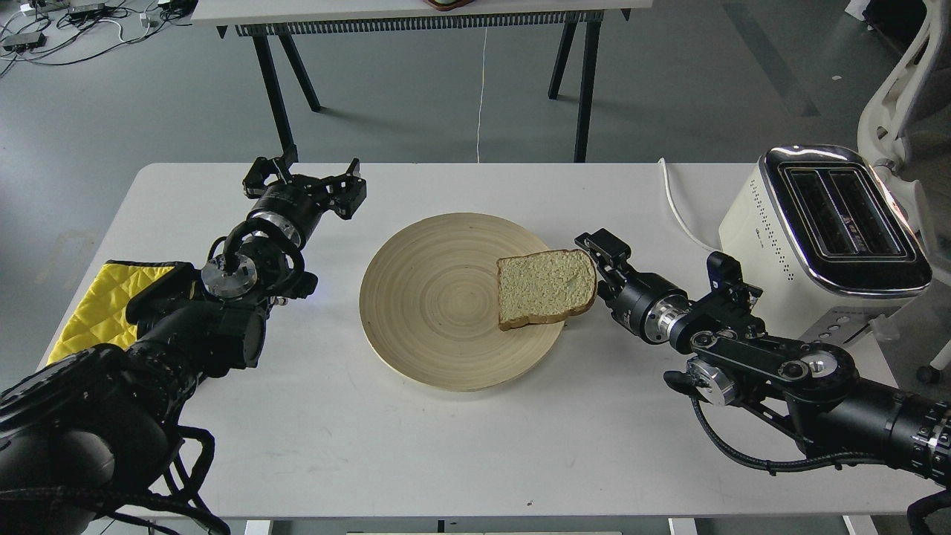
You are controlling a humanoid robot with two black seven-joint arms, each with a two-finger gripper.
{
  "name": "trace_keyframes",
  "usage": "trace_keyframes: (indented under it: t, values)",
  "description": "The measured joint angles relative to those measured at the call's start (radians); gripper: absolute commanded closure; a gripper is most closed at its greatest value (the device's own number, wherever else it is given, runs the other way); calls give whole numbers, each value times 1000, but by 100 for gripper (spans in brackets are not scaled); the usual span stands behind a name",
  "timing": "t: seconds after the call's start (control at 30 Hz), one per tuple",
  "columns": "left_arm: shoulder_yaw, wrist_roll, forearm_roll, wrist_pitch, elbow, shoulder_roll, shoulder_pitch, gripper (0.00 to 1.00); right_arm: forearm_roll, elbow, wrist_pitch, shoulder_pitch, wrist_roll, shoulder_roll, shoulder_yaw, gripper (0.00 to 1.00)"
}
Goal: Put bread in toaster with right arm
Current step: 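Lower the open right gripper toward the bread slice's edge, then close the right gripper on the bread slice's edge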
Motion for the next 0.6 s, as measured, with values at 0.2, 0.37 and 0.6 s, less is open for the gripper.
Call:
trace_keyframes:
  t: [0.2, 0.37, 0.6]
  values:
    - [0, 0, 0, 0, 0, 0, 0, 0, 0, 1, 0, -1, 0, 1, -5, 25]
    - [0, 0, 0, 0, 0, 0, 0, 0, 0, 3, 0, 0, 0, 1, -5, 37]
    - [0, 0, 0, 0, 0, 0, 0, 0, 0, 3, 1, -3, -3, 1, -5, 44]
